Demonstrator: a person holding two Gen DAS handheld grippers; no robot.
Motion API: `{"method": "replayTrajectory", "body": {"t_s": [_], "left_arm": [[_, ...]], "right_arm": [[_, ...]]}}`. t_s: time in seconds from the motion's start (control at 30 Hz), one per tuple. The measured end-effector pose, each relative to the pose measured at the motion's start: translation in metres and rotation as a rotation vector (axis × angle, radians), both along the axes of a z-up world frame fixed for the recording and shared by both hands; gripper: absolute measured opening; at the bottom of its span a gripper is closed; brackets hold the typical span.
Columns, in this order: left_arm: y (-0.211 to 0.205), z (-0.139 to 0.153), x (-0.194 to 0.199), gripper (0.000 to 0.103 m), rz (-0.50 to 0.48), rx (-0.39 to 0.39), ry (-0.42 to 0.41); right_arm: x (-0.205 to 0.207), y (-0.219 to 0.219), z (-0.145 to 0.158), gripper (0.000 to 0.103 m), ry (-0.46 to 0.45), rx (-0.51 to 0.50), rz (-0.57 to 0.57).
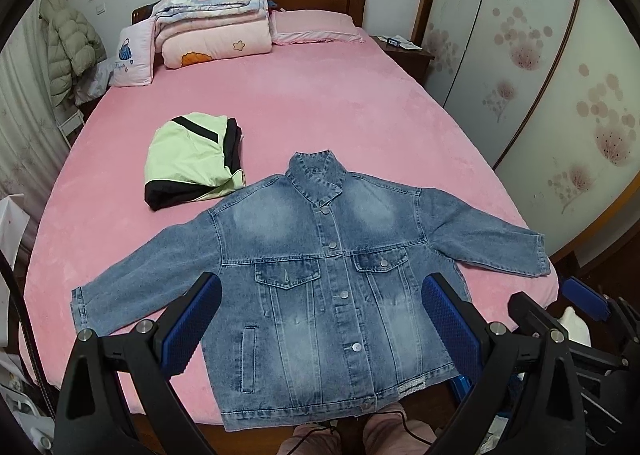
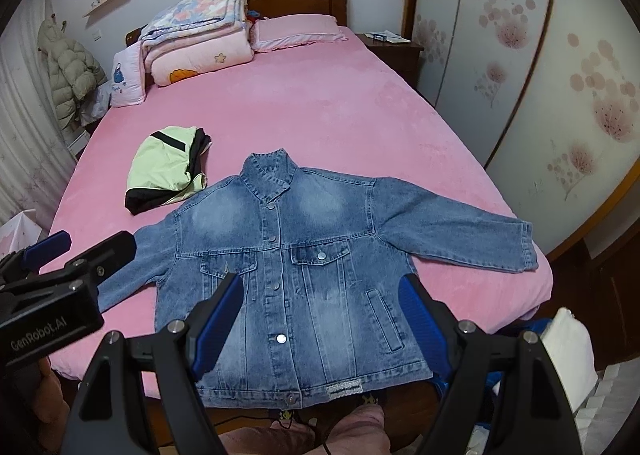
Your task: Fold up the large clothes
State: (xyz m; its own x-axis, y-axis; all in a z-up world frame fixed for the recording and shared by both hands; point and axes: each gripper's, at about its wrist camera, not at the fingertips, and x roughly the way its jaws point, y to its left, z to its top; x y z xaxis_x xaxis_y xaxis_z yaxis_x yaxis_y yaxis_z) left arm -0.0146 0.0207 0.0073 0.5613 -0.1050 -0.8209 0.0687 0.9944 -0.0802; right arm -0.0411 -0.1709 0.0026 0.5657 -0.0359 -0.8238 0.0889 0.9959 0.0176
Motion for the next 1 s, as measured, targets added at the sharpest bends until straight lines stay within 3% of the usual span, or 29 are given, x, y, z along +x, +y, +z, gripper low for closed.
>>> {"method": "replayTrajectory", "body": {"t_s": [0.33, 0.53, 0.67, 1.0], "left_arm": [[-0.004, 0.013, 0.016, 0.1, -0.052, 0.014, -0.064], [-0.022, 0.03, 0.036, 0.1, -0.086, -0.007, -0.122], [-0.041, 0.037, 0.045, 0.1, -0.126, -0.022, -0.136], [-0.116, 0.043, 0.065, 0.1, -0.187, 0.035, -0.17]], "right_arm": [[0.002, -0.01, 0.002, 0.08, -0.021, 0.021, -0.076], [-0.001, -0.03, 0.018, 0.08, -0.079, 0.018, -0.129], [-0.006, -0.053, 0.02, 0.08, -0.094, 0.042, -0.19], [-0.003, -0.139, 0.012, 0.08, -0.108, 0.061, -0.279]]}}
